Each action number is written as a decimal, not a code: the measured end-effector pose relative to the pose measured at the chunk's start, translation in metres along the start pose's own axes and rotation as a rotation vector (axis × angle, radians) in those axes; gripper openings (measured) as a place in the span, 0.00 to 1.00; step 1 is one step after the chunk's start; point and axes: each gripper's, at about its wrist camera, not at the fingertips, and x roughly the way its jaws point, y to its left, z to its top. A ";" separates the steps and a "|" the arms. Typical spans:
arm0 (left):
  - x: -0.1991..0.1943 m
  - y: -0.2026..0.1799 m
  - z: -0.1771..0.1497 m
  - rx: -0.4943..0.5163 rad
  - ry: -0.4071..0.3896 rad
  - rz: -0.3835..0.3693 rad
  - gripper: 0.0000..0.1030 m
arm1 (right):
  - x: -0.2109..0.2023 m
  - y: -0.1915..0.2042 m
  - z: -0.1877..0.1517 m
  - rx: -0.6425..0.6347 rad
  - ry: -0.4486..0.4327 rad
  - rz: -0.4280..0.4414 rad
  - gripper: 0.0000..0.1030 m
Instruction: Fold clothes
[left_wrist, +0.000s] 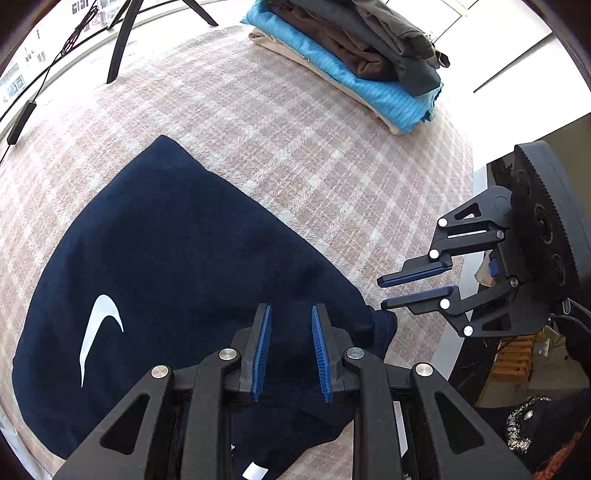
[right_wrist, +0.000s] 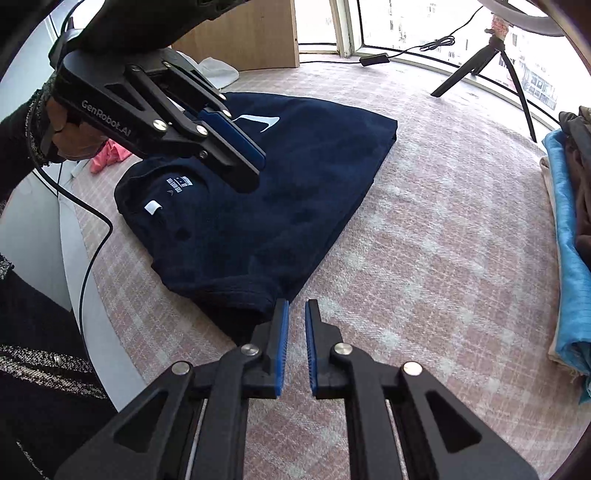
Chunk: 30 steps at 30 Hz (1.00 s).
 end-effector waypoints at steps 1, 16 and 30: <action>0.006 -0.001 0.002 0.004 0.018 0.012 0.21 | 0.001 0.000 0.002 -0.016 0.005 0.013 0.12; 0.023 0.003 -0.002 -0.016 0.060 0.012 0.21 | 0.013 0.012 0.016 -0.147 0.087 0.210 0.25; 0.023 0.004 -0.009 -0.019 0.054 -0.003 0.19 | 0.008 0.028 0.010 -0.240 0.056 0.145 0.06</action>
